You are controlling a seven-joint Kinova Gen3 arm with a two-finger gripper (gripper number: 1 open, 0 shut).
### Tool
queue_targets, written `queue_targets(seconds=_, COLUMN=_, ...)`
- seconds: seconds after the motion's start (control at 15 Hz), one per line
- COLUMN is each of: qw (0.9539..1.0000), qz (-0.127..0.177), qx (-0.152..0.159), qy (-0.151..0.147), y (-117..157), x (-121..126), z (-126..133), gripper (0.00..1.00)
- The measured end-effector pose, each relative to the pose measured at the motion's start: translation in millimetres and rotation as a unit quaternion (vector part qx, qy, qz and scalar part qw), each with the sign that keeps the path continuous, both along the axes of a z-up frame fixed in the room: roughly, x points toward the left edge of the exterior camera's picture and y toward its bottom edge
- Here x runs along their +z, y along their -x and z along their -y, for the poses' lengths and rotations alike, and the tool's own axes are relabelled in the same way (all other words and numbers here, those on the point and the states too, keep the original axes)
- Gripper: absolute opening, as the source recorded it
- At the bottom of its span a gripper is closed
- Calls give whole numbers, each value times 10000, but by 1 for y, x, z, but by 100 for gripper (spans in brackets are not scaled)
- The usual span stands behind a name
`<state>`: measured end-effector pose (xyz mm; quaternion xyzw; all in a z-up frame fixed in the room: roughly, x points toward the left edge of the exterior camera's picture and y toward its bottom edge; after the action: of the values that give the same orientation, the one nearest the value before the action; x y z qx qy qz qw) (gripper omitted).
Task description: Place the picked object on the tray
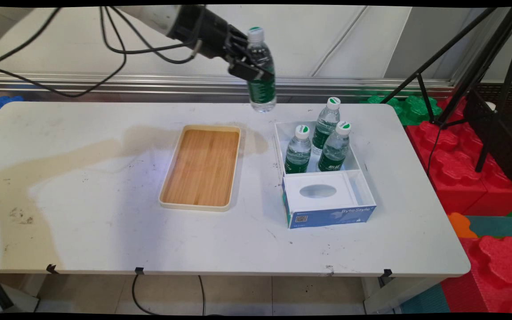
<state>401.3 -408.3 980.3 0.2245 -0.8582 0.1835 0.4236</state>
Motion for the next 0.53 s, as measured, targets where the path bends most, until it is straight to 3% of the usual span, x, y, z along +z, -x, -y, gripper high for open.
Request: queue_targets(seconds=0.53, qw=9991, qz=363, qx=124, qy=-169, y=-54, x=-10, z=-26, gripper=0)
